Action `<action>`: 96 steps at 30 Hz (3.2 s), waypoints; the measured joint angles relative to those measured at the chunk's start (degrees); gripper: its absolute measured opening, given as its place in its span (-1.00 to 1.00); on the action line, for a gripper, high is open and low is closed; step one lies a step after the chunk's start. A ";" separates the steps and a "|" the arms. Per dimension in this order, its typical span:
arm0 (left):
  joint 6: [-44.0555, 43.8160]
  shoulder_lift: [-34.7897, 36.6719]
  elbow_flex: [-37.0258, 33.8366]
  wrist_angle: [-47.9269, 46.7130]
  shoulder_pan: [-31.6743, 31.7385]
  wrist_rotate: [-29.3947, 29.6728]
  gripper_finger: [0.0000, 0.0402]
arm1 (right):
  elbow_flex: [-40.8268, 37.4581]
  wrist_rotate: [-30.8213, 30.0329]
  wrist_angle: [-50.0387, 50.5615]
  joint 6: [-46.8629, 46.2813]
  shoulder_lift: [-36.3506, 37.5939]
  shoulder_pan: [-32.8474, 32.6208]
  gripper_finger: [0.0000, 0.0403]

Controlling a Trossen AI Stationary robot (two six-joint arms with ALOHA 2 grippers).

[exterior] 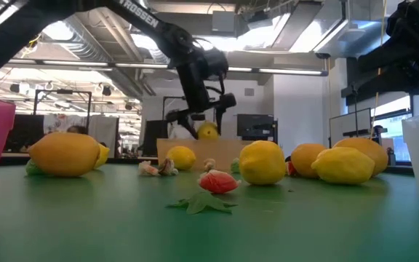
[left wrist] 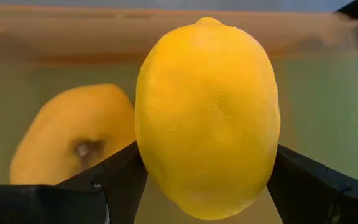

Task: Sort produce into baskets
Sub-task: Put the yellow lemon into the orange bin, then put the mango into the orange bin

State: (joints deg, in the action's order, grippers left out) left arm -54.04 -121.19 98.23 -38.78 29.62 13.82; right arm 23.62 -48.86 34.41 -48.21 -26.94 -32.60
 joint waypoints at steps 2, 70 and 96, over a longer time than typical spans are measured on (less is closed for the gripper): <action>0.79 -0.37 0.46 -0.26 0.16 0.00 0.43 | 0.00 0.00 0.04 0.00 0.00 -0.01 0.67; -5.70 23.73 6.21 -46.72 -30.05 5.24 0.64 | 0.00 0.52 3.12 0.07 0.05 -0.01 0.67; -41.79 40.11 -45.74 -18.53 -35.27 -1.74 0.64 | 0.00 1.14 3.18 0.07 0.04 -0.01 0.67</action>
State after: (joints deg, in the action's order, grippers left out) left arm -95.83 -81.08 52.49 -57.31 -5.65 12.09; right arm 23.62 -47.72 37.60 -48.14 -26.89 -32.61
